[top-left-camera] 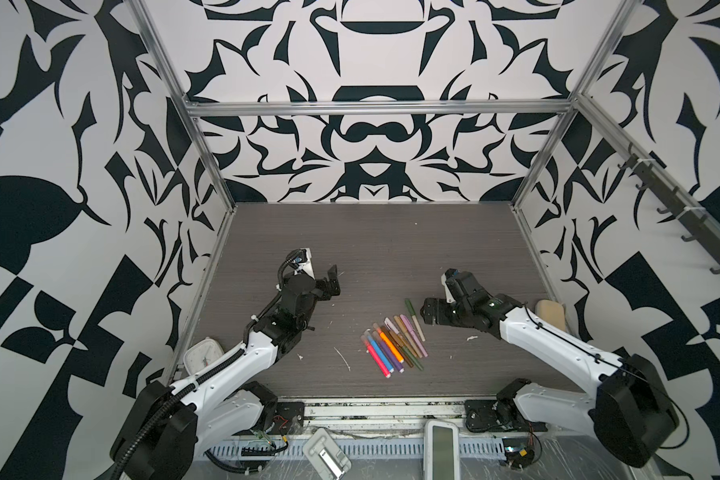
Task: Open the pen caps
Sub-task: 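Move the right gripper over the green-capped pen while the left arm rises forward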
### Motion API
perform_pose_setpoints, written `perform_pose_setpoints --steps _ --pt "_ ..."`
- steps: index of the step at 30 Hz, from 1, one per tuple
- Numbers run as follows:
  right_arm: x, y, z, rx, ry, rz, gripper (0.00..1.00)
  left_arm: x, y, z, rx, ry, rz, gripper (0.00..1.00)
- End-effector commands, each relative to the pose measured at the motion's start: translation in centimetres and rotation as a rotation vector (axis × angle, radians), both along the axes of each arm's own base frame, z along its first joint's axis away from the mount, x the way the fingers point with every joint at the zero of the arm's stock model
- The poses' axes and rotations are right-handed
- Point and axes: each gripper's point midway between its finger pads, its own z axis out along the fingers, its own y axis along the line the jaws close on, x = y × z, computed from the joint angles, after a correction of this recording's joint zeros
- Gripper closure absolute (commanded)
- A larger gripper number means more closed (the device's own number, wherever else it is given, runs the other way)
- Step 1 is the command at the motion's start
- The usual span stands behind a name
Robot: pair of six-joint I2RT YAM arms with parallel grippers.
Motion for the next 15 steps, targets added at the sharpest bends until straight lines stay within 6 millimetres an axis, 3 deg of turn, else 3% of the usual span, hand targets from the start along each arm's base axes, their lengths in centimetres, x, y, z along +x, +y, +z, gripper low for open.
perform_pose_setpoints --steps 1,8,12,15 --pt "-1.3 1.5 0.6 0.114 -0.005 0.045 0.03 -0.2 1.7 0.1 -0.05 0.006 0.099 0.01" --pt "-2.8 -0.8 0.5 -0.013 0.013 0.08 0.4 -0.1 1.5 0.0 -0.09 -0.014 0.083 0.01" --pt "-2.4 0.0 -0.6 -0.002 0.046 0.091 0.56 0.9 1.2 -1.2 -0.07 0.048 0.095 0.01" --pt "-2.1 0.8 -1.4 -0.015 0.072 0.121 0.6 1.4 0.0 -2.5 -0.043 0.121 0.056 0.01"
